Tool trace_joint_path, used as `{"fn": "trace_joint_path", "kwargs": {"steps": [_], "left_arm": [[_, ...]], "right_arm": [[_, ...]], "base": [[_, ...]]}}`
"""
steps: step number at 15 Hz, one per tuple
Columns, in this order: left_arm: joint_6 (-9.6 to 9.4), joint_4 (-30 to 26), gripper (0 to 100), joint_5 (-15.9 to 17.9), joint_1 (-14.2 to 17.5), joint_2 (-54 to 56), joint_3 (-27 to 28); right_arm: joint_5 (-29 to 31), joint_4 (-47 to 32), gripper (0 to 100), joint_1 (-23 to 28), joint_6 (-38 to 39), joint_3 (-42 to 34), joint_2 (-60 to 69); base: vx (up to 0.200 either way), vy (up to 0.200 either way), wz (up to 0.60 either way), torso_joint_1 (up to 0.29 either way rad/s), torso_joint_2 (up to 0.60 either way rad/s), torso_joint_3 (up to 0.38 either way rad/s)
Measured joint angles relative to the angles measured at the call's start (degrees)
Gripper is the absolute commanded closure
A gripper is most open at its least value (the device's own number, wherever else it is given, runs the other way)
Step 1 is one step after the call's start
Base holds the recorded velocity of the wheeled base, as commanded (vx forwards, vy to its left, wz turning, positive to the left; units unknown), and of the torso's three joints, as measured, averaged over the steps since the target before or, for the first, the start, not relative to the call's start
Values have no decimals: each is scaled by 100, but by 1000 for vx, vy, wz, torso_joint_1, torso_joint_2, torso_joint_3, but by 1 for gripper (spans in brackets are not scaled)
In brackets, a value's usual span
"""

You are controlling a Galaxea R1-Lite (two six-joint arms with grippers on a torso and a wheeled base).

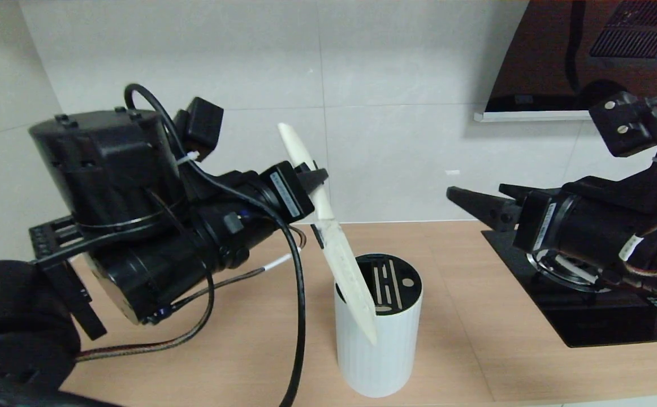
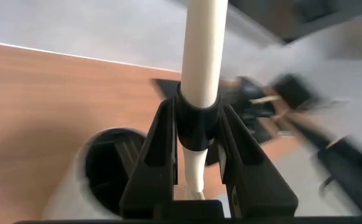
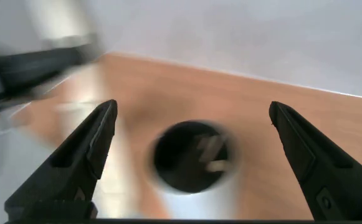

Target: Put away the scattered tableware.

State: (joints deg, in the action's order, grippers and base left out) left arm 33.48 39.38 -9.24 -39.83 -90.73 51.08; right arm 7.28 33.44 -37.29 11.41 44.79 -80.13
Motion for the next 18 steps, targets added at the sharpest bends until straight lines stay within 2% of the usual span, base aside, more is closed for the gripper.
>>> {"fn": "trace_joint_path", "kwargs": {"steps": [2, 4, 5, 8, 10, 15, 17, 18], "left_arm": [[-794, -95, 100, -595, -155, 2, 521], [-1771, -139, 100, -1340, -315, -130, 887], [-2089, -115, 100, -1752, -374, -240, 1002], [-2242, 535, 100, -2215, -556, -532, 1002], [-2300, 647, 100, -2420, -647, -678, 958], [-2305, 725, 100, -2582, -730, -959, 958], [-2330, 1030, 100, -2648, -755, -1139, 956], [-2404, 1137, 100, -2692, -778, -1226, 956]], "right_arm": [[-61, -2, 0, 516, -2, -133, -90], [-68, 9, 0, 736, -6, -216, -190], [-63, 9, 0, 775, -22, -273, -223], [-41, 61, 0, 811, -46, -339, -335], [-9, 118, 0, 767, -77, -354, -407], [55, 127, 0, 625, -194, -397, -514], [55, 127, 0, 623, -194, -402, -527], [57, 127, 0, 621, -194, -402, -540]], "base": [[0, 0, 0, 0, 0, 0], [0, 0, 0, 0, 0, 0], [0, 0, 0, 0, 0, 0], [0, 0, 0, 0, 0, 0], [0, 0, 0, 0, 0, 0], [0, 0, 0, 0, 0, 0], [0, 0, 0, 0, 0, 0], [0, 0, 0, 0, 0, 0]]}}
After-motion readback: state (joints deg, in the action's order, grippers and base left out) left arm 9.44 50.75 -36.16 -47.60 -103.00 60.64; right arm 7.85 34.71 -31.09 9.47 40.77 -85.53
